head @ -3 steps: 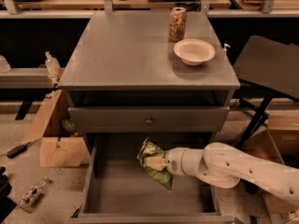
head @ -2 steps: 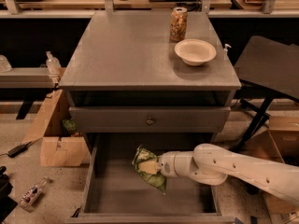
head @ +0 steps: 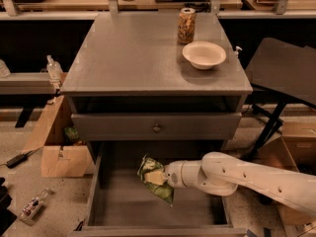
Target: Place green jalapeno chip bag into middle drawer
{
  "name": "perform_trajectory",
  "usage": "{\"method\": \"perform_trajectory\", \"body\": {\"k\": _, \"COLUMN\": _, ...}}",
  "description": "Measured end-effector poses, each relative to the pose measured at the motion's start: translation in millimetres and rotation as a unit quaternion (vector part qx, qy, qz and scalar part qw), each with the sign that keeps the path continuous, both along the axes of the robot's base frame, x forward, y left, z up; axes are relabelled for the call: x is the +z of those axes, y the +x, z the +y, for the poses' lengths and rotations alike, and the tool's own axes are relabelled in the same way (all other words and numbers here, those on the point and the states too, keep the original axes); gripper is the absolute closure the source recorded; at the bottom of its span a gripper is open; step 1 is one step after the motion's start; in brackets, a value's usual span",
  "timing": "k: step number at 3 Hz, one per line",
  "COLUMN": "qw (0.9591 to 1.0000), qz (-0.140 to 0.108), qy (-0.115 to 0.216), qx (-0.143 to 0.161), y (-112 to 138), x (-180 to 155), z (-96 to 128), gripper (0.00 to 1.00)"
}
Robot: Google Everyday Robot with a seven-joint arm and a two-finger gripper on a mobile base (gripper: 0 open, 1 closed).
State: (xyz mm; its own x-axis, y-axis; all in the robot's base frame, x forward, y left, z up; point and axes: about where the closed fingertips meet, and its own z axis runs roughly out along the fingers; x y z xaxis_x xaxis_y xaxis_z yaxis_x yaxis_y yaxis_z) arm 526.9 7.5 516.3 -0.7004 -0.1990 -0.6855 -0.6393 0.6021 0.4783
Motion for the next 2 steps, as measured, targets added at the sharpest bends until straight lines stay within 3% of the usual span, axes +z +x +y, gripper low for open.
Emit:
{"method": "perform_trajectory", "body": {"k": 1, "qw": 1.0, "qz": 0.001, "qy": 0.001, "qx": 0.002, "y": -0.6, "x": -0.3, "z": 2.4, "gripper": 0.19}}
{"method": "perform_trajectory", "body": {"k": 2, "qw": 1.0, "qz": 0.001, "qy": 0.001, "qx": 0.004, "y": -1.1, "x": -0.6, "z": 4.0, "gripper": 0.0}}
